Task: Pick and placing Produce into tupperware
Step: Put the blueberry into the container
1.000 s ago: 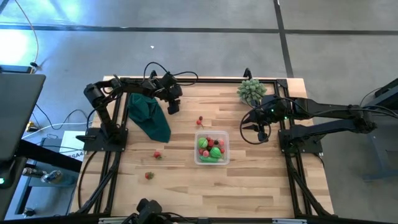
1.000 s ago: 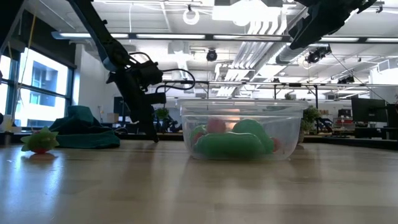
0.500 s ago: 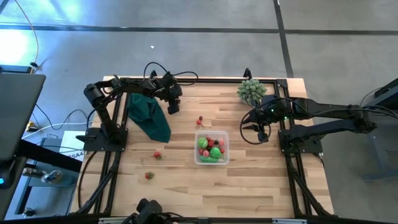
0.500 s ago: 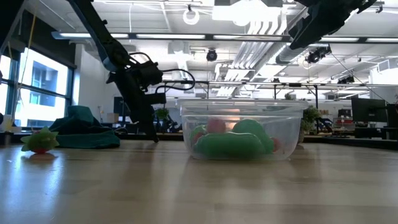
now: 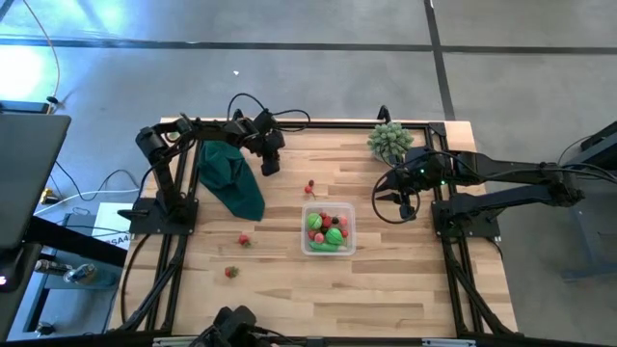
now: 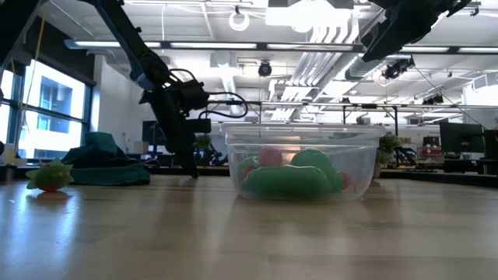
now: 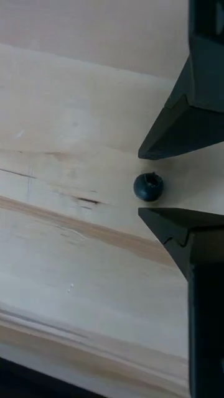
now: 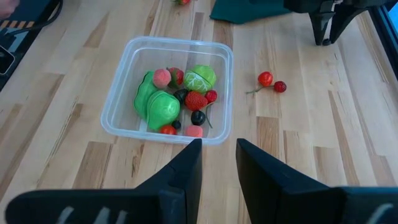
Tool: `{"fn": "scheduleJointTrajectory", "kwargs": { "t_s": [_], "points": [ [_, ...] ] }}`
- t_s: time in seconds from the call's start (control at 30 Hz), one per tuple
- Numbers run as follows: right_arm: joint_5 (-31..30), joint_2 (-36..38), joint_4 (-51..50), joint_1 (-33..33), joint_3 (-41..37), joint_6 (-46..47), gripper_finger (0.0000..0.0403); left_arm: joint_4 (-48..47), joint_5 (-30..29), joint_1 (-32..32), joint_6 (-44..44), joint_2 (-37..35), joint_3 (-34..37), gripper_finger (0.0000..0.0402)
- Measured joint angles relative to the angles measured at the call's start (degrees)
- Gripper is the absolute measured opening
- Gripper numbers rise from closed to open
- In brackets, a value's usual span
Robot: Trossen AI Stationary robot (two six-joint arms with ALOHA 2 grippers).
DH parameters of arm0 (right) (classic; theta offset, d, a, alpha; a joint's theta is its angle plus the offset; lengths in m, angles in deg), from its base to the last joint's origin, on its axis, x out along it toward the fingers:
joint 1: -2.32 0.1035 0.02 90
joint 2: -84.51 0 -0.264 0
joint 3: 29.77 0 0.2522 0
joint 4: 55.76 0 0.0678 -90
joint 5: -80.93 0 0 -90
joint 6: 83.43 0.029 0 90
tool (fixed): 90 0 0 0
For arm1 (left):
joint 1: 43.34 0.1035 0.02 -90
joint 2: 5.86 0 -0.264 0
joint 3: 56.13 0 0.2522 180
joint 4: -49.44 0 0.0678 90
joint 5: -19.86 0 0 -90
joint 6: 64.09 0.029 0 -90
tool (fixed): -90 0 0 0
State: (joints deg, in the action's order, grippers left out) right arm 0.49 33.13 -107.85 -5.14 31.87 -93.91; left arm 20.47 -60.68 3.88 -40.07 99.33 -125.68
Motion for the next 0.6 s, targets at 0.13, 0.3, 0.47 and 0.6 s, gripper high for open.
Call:
{"fn": "scheduleJointTrajectory", "kwargs": {
  "t_s": [0.13,0.3,0.47,0.6],
  "points": [
    [0.0,0.0,0.0,0.0,0.0,0.0,0.0089,0.0,0.1,0.0,0.2,0.0,0.0,0.0129],
    [0.0,0.0,0.0,0.0,0.0,0.0,0.0089,0.0,0.1,0.0,-0.3,0.1,0.0,0.0129],
    [0.0,0.0,0.0,0.0,0.0,0.0,0.0089,0.5,0.2,0.0,-1.4,0.1,0.0,0.0111],
    [0.0,0.0,0.0,0.0,0.0,0.0,0.0089,0.8,0.2,0.0,-1.8,0.1,0.0,0.0089]
  ]
}}
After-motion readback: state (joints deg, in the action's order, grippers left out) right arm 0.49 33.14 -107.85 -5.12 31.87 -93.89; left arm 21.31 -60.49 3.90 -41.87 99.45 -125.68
